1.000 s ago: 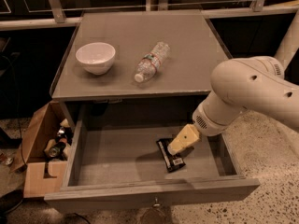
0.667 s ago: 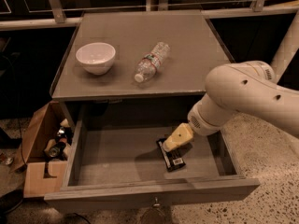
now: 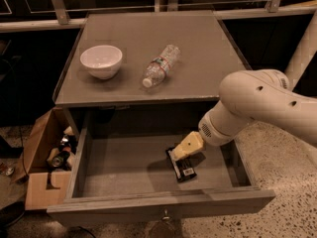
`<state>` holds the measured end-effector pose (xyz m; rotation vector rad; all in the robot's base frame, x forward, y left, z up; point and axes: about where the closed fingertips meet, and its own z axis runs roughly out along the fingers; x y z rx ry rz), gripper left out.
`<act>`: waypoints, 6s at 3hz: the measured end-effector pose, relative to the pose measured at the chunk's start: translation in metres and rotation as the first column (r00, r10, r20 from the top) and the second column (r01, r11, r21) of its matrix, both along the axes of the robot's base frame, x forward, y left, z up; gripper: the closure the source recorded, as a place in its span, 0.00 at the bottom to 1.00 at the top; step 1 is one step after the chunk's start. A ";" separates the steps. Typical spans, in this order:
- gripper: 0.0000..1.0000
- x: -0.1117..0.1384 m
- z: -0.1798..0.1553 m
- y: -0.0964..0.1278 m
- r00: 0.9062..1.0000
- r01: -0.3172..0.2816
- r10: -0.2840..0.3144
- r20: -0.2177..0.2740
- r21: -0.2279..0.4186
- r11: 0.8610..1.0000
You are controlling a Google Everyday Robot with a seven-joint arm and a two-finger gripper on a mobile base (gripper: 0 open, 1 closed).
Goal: Pick rxbar chocolate from top drawer and place on counter
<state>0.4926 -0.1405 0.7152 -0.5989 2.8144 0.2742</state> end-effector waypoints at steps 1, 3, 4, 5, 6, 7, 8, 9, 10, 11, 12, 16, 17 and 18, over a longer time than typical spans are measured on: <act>0.00 -0.014 -0.027 0.031 0.997 0.043 -0.038 -0.070 0.071 0.997; 0.00 -0.019 -0.055 0.050 0.992 0.049 -0.036 -0.119 0.108 0.993; 0.00 -0.011 -0.084 0.067 0.991 0.069 -0.059 -0.120 0.086 0.994; 0.00 -0.011 -0.084 0.067 0.991 0.069 -0.059 -0.120 0.086 0.994; 0.00 -0.006 -0.091 0.064 0.989 0.083 -0.071 -0.129 0.085 0.993; 0.00 0.008 -0.100 0.058 0.986 0.120 -0.111 -0.124 0.071 0.990; 0.00 0.023 -0.115 0.044 0.975 0.182 -0.174 -0.138 0.052 0.982; 0.00 0.023 -0.116 0.043 0.975 0.183 -0.175 -0.138 0.052 0.982; 0.00 0.013 -0.119 0.049 0.977 0.149 -0.137 -0.161 0.065 0.987; 0.00 0.005 -0.126 0.054 0.977 0.131 -0.117 -0.178 0.070 0.989; 0.19 0.005 -0.126 0.054 0.977 0.131 -0.117 -0.178 0.070 0.989; 1.00 0.005 -0.126 0.054 0.977 0.131 -0.117 -0.178 0.070 0.989; 1.00 0.005 -0.121 0.054 0.977 0.131 -0.116 -0.179 0.071 0.989; 1.00 0.004 -0.116 0.054 0.975 0.131 -0.114 -0.189 0.082 0.988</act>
Offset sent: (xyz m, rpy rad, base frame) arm -0.0232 0.0447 -0.0413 0.1176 0.1085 -0.0583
